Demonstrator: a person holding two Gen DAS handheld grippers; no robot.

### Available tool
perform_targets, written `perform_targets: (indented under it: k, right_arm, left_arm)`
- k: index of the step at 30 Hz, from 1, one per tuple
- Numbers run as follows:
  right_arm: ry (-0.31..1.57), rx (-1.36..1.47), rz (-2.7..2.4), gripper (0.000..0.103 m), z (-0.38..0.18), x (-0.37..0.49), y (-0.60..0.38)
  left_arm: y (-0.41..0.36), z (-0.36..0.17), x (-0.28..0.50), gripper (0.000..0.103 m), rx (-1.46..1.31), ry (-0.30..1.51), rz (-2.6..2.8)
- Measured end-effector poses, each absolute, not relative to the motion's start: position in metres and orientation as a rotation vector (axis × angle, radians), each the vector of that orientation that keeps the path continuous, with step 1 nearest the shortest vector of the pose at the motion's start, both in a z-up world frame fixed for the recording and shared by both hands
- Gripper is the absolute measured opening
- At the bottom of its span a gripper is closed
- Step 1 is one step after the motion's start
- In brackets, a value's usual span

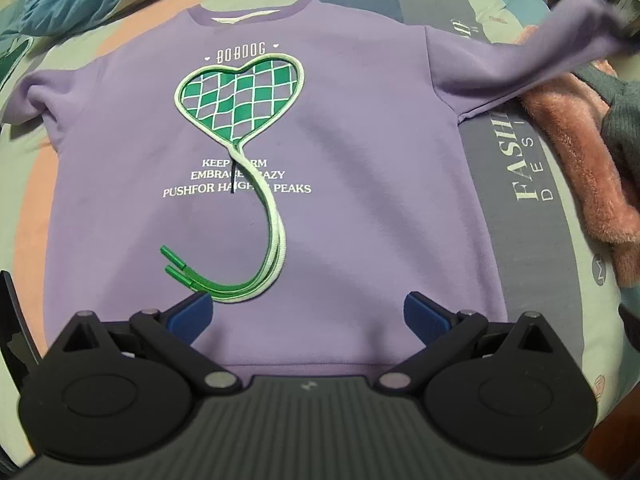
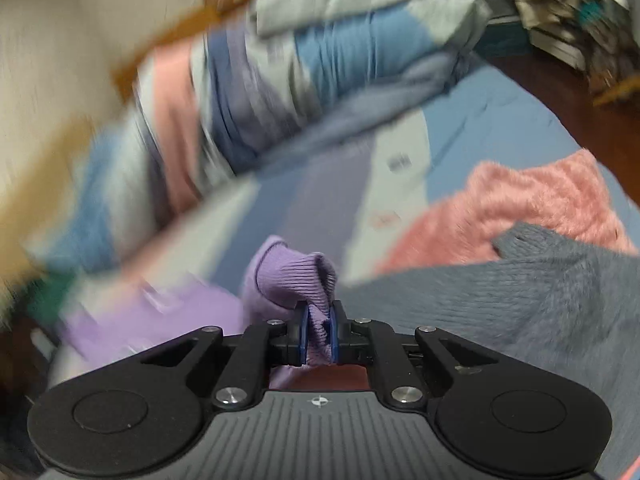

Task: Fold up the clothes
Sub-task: 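Fold the held sleeve across the sweatshirt body with the right gripper, then release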

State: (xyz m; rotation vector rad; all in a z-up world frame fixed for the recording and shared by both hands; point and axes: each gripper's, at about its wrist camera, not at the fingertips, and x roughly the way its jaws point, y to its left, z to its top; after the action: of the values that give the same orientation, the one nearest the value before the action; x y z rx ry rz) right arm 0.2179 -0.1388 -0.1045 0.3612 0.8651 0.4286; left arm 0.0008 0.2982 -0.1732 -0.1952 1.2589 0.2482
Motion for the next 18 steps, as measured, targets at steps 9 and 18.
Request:
perform_targets:
  k: [9, 18]
  right_arm:
    - [1.033, 0.527, 0.157, 0.008, -0.112, 0.196, -0.159]
    - [0.903, 0.345, 0.385, 0.007, -0.097, 0.188, 0.062]
  left_arm:
    - [0.295, -0.169, -0.004, 0.103, -0.197, 1.254, 0.204]
    - [0.335, -0.169, -0.033, 0.103, -0.252, 1.253, 0.291]
